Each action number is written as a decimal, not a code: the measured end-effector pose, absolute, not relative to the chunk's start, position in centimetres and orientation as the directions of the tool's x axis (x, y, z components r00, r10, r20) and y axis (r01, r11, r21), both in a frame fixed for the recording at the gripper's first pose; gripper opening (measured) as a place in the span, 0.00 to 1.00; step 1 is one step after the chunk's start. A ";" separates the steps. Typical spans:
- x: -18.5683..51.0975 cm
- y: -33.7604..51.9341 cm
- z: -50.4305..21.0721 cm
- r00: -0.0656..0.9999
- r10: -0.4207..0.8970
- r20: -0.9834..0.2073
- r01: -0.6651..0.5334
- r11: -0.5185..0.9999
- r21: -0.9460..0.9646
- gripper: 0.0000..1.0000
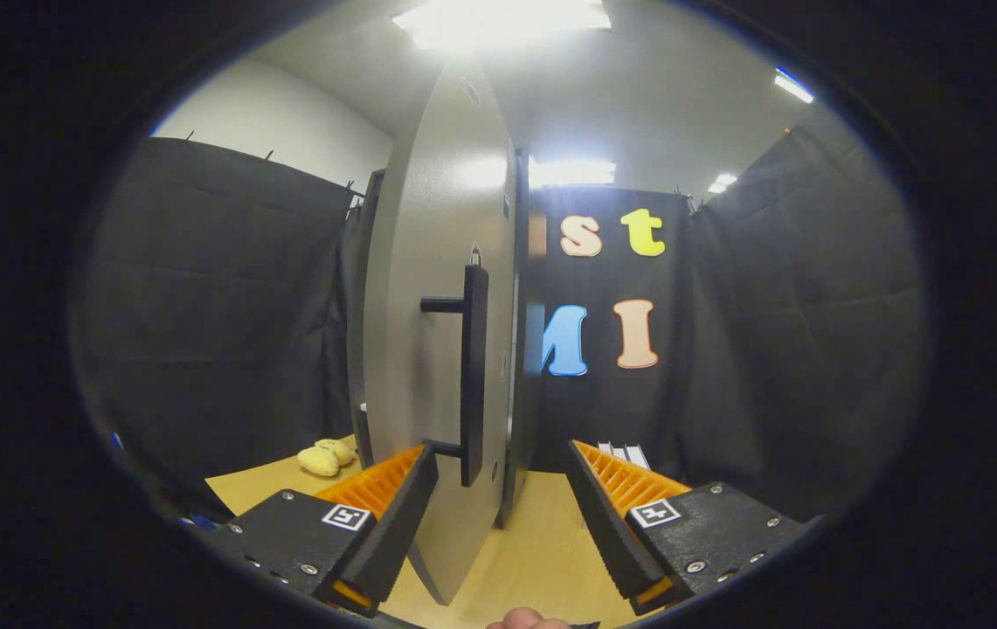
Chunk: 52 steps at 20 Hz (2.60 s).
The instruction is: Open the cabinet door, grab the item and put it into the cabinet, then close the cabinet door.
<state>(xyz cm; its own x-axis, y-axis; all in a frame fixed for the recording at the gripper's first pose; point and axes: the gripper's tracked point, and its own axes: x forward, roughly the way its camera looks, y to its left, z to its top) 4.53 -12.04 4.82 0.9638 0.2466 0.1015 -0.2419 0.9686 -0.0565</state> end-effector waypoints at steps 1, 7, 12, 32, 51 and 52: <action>4.1 -12.4 4.9 0.968 0.223 0.116 -0.219 0.975 -0.047 0.93; 0.3 -11.8 4.1 0.978 0.107 0.178 -0.128 0.985 0.112 0.93; -2.9 -8.5 -0.1 0.984 -0.007 0.180 -0.002 0.999 0.053 0.94; 8.9 13.3 -32.6 0.991 -0.104 -0.079 0.100 0.994 -0.047 0.95; 11.2 12.0 -35.2 0.967 -0.148 -0.206 0.147 0.989 -0.017 0.45; 11.2 12.2 -34.5 0.969 -0.140 -0.206 0.140 0.990 -0.014 0.45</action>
